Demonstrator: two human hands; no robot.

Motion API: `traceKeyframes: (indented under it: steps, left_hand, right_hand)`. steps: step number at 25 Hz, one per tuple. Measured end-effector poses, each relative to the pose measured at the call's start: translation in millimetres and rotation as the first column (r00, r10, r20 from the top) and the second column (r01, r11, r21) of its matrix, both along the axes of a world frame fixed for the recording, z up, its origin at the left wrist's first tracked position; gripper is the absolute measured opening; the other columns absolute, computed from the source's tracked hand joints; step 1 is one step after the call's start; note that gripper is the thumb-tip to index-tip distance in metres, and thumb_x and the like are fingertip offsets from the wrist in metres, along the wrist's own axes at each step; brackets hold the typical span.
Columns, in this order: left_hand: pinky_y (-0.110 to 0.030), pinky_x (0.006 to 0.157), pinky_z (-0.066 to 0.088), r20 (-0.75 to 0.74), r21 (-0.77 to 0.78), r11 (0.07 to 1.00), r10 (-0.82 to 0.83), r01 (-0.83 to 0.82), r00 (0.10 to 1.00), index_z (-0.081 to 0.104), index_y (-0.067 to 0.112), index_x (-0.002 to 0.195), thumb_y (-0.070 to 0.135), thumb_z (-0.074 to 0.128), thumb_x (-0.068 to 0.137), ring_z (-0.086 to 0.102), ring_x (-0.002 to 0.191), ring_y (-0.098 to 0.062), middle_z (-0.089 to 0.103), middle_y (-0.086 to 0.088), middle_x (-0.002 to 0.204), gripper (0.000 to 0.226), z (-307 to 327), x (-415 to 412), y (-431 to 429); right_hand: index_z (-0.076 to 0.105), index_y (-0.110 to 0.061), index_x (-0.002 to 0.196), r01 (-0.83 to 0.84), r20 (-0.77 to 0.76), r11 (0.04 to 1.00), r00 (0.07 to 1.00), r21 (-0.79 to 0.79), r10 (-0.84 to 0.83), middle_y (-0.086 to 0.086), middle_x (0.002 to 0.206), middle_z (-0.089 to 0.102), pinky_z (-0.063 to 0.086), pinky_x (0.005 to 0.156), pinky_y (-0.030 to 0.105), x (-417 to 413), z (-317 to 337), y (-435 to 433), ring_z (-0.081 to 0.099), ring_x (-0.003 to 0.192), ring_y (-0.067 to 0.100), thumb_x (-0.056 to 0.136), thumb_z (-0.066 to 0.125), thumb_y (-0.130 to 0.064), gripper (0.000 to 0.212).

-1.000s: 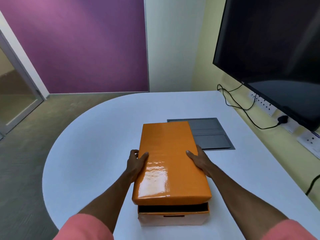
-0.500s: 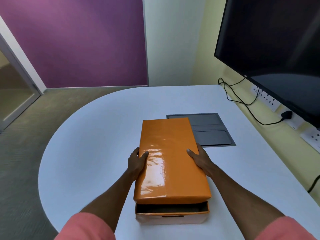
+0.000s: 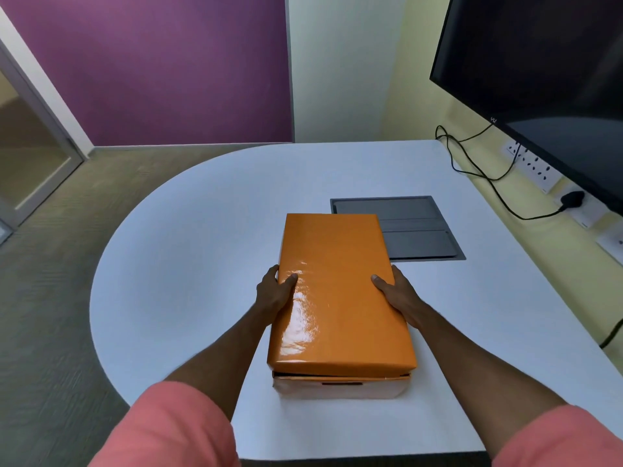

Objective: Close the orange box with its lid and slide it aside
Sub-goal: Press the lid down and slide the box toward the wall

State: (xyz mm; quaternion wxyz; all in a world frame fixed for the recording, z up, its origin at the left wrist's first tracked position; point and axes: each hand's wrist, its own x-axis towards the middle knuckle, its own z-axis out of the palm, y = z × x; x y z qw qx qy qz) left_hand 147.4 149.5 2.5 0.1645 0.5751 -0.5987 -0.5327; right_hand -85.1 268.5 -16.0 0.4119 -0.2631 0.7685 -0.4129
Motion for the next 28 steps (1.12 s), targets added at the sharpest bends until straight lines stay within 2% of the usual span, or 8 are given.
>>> traceKeyframes:
  steps: [5, 9, 14, 19, 24, 26, 28]
  left_hand:
    - [-0.049, 0.103, 0.045, 0.064, -0.054, 0.995, -0.084, 0.088, 0.994, 0.028, 0.019, 0.146, 0.050, 0.049, 0.092, 0.055, 0.124, -0.036, 0.048, -0.011, 0.145, 0.066, -3, 10, 15]
    - [-0.055, 0.101, 0.047, 0.103, -0.150, 0.975, -0.150, 0.165, 0.983, 0.024, 0.021, 0.146, 0.066, 0.037, 0.086, 0.057, 0.122, -0.035, 0.049, -0.009, 0.145, 0.076, -28, 12, 18]
    - [-0.056, 0.101, 0.047, 0.127, -0.236, 0.961, -0.119, 0.147, 0.985, 0.027, 0.019, 0.144, 0.064, 0.034, 0.087, 0.058, 0.121, -0.034, 0.051, -0.008, 0.143, 0.074, -32, 9, 24]
    - [-0.056, 0.099, 0.048, 0.153, -0.298, 0.949, -0.058, 0.102, 0.987, 0.030, 0.027, 0.140, 0.078, 0.026, 0.080, 0.059, 0.121, -0.030, 0.054, -0.004, 0.140, 0.079, -68, 12, 24]
    - [-0.054, 0.097, 0.049, 0.177, -0.333, 0.938, -0.042, 0.100, 0.983, 0.034, 0.025, 0.137, 0.066, 0.033, 0.087, 0.059, 0.119, -0.030, 0.055, -0.005, 0.137, 0.065, -55, 11, 28]
    - [-0.053, 0.098, 0.048, 0.222, -0.332, 0.934, -0.058, 0.132, 0.973, 0.033, 0.021, 0.138, 0.062, 0.037, 0.087, 0.058, 0.120, -0.032, 0.052, -0.008, 0.139, 0.065, -53, 11, 25]
    - [-0.052, 0.102, 0.044, 0.295, -0.335, 0.928, -0.062, 0.164, 0.953, 0.030, 0.014, 0.141, 0.056, 0.044, 0.087, 0.052, 0.126, -0.035, 0.046, -0.013, 0.145, 0.070, -49, 10, 15]
  right_hand:
    - [0.022, -0.023, 0.149, -0.018, -0.044, 0.999, 0.999, 0.037, 0.020, 0.009, 0.146, 0.045, 0.044, 0.104, 0.054, 4, -7, 14, 0.051, 0.126, 0.032, 0.081, 0.055, -0.063, 0.085]
    - [0.015, -0.018, 0.151, -0.024, -0.150, 0.999, 0.988, 0.040, 0.030, 0.013, 0.149, 0.041, 0.041, 0.107, 0.053, 17, -4, 23, 0.047, 0.129, 0.036, 0.091, 0.045, -0.056, 0.077]
    - [0.023, -0.015, 0.147, -0.013, -0.288, 0.999, 0.957, 0.050, 0.027, 0.015, 0.145, 0.046, 0.042, 0.105, 0.055, 22, -12, 25, 0.050, 0.126, 0.037, 0.092, 0.041, -0.058, 0.072]
    - [0.028, -0.013, 0.144, -0.014, -0.396, 0.998, 0.917, 0.059, 0.037, 0.015, 0.142, 0.049, 0.044, 0.103, 0.053, 25, -21, 29, 0.052, 0.124, 0.037, 0.092, 0.041, -0.056, 0.068]
    - [0.028, -0.013, 0.143, -0.006, -0.409, 0.997, 0.912, 0.072, 0.035, 0.016, 0.143, 0.047, 0.043, 0.103, 0.054, 23, -27, 26, 0.051, 0.125, 0.038, 0.091, 0.044, -0.056, 0.069]
    - [0.021, -0.013, 0.146, -0.007, -0.409, 0.993, 0.911, 0.115, 0.054, 0.017, 0.149, 0.038, 0.038, 0.106, 0.056, 19, -27, 23, 0.043, 0.132, 0.037, 0.090, 0.047, -0.056, 0.075]
    - [0.011, -0.015, 0.150, -0.014, -0.471, 0.989, 0.878, 0.146, 0.082, 0.014, 0.157, 0.022, 0.032, 0.111, 0.057, 14, -21, 16, 0.030, 0.141, 0.035, 0.088, 0.050, -0.056, 0.084]
